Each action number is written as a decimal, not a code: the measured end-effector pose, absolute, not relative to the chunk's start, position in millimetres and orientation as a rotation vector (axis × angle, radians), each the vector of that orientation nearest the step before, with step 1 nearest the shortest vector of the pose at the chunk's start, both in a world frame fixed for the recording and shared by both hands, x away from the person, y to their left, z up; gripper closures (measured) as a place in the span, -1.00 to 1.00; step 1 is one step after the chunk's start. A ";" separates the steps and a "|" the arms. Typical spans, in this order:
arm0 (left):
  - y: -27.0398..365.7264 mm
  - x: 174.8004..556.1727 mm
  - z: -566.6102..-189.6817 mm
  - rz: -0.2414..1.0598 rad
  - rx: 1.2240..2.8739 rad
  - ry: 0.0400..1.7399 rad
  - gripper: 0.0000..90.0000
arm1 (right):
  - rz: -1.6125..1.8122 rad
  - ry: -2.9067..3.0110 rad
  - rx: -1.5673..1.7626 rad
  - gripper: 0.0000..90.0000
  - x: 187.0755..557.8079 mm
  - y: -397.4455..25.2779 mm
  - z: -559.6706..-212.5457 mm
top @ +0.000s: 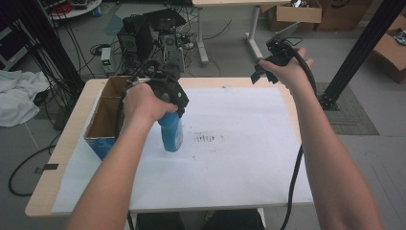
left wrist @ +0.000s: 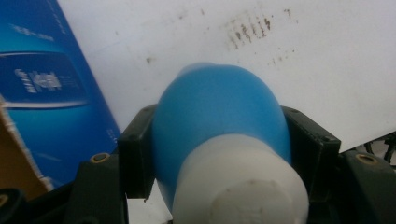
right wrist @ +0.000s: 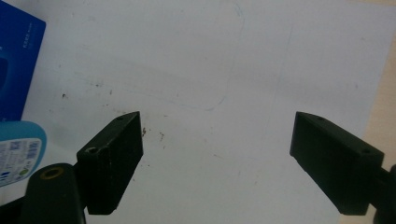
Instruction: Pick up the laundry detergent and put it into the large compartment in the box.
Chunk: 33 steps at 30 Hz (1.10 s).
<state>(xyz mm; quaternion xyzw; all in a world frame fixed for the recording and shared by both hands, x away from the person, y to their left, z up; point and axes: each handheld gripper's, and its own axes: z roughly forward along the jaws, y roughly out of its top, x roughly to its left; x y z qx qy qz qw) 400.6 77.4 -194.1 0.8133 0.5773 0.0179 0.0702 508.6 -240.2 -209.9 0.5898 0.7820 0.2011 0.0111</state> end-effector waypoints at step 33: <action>202.2 406.2 -79.7 0.179 2.236 1.915 -0.17 | 0.626 2.433 1.826 -0.62 512.9 -236.1 -204.9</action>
